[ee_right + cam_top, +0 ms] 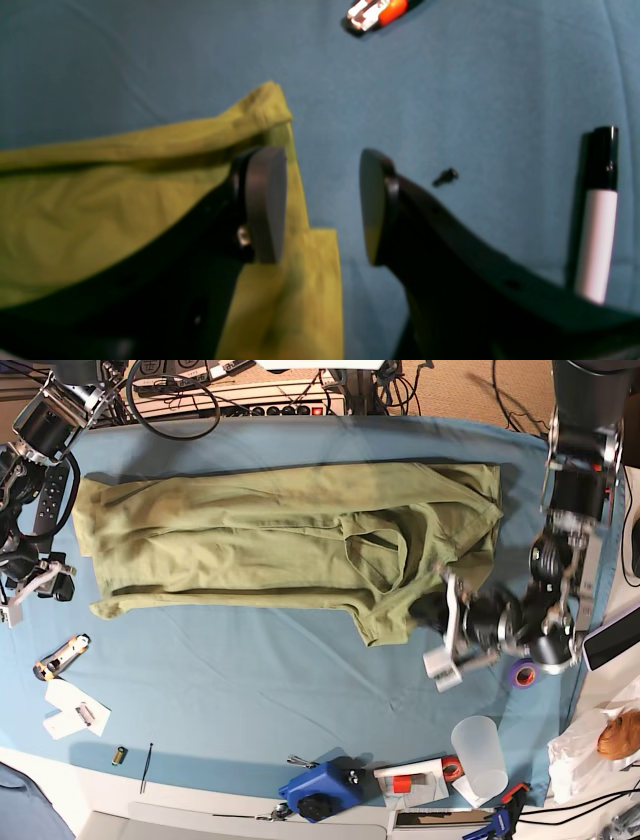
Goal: Layout the t-shirt on the table in an organized manner, then fold the t-shirt properly
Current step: 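Fold the hem corner with the left gripper up onto the collar edge, then grasp the other hem corner with the right gripper and fold it over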
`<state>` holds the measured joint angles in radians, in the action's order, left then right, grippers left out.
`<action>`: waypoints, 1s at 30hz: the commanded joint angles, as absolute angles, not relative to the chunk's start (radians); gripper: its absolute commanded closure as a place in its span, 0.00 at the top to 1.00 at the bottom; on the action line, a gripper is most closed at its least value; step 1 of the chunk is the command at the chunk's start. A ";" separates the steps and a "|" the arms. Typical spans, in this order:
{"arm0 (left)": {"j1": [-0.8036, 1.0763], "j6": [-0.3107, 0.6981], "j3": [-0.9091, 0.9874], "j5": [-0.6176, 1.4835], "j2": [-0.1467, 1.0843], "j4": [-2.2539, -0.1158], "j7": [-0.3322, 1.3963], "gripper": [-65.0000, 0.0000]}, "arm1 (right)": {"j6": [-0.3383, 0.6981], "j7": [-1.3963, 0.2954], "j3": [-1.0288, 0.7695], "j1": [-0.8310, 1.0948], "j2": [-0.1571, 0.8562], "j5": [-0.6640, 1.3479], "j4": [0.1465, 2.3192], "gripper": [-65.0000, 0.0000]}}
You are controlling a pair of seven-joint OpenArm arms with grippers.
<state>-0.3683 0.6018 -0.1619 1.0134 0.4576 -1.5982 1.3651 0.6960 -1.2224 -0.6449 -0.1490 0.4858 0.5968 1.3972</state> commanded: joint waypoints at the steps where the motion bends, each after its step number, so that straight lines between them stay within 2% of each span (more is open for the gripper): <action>1: -0.362 0.604 -0.148 1.029 0.472 -1.636 1.358 0.00 | 0.698 -1.209 -0.649 -0.166 0.516 0.612 1.415 0.38; 6: -0.224 0.595 -0.067 0.971 0.467 -1.703 1.322 0.00 | 0.698 -1.250 -0.647 -0.166 0.522 0.614 1.415 0.38; 10: -0.149 0.585 0.074 0.962 0.466 -1.729 1.308 0.00 | 0.698 -1.231 -0.626 -0.167 0.567 0.633 1.415 0.38; 14: -0.106 0.589 0.234 1.005 0.466 -1.732 1.308 0.00 | 0.698 -1.221 -0.529 -0.170 0.641 0.632 1.415 0.38; 17: -0.082 0.628 0.308 1.058 0.471 -1.732 1.308 0.00 | 0.698 -1.219 -0.417 -0.178 0.687 0.627 1.415 0.38; 24: -0.061 0.630 0.331 1.063 0.471 -1.732 1.308 0.00 | 0.698 -1.155 -0.218 -0.289 0.707 0.518 1.415 0.38; 30: -0.061 0.630 0.331 1.063 0.471 -1.732 1.308 0.00 | 0.698 -1.200 -0.057 -0.392 0.707 0.471 1.415 0.38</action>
